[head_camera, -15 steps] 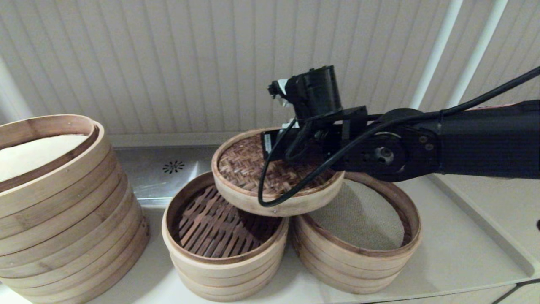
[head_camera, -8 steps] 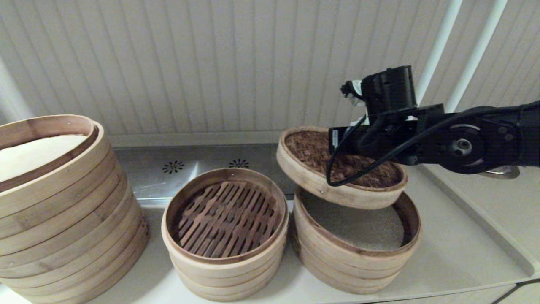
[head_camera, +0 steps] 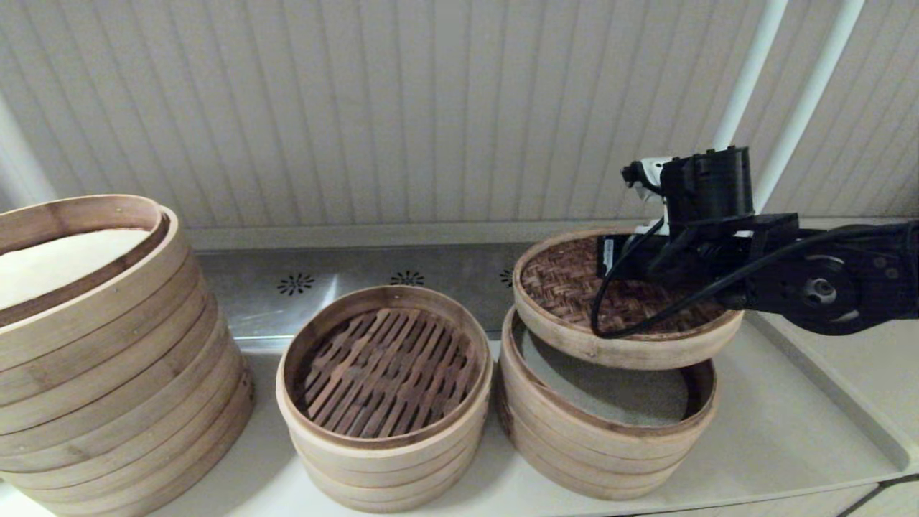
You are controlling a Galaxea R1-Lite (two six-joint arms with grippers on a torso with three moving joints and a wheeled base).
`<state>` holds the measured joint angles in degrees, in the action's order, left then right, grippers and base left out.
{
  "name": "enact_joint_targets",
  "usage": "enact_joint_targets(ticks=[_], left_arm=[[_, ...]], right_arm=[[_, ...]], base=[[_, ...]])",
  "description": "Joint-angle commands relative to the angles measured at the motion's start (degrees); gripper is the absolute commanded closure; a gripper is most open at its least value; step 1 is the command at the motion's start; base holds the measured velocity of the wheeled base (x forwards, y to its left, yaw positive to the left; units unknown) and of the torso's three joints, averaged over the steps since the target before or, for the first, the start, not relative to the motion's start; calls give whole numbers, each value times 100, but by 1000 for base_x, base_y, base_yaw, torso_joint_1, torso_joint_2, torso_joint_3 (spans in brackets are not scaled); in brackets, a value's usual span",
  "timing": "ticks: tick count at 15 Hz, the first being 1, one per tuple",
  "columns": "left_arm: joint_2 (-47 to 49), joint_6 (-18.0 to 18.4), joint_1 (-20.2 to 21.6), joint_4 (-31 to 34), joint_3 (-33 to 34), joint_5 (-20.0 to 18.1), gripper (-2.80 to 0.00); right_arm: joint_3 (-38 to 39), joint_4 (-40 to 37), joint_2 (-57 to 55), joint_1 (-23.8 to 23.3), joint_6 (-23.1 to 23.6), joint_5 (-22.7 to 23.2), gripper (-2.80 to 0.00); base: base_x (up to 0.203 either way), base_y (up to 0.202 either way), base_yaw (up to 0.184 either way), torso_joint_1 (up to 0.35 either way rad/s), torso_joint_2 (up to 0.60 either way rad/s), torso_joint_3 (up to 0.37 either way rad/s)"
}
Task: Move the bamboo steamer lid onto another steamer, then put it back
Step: Put the steamer
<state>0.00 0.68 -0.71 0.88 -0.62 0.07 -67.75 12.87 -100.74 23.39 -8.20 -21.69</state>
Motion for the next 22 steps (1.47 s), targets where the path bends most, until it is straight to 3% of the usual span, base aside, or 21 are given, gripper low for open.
enact_joint_targets(ticks=[1,22], left_arm=[[9,2,0,0,1,1,0],[9,2,0,0,1,1,0]], right_arm=[[246,179,-25,-7,2,-12,0],[1585,996,538,339,-46,59,0]], base=[[0,0,0,0,0,0],[0,0,0,0,0,0]])
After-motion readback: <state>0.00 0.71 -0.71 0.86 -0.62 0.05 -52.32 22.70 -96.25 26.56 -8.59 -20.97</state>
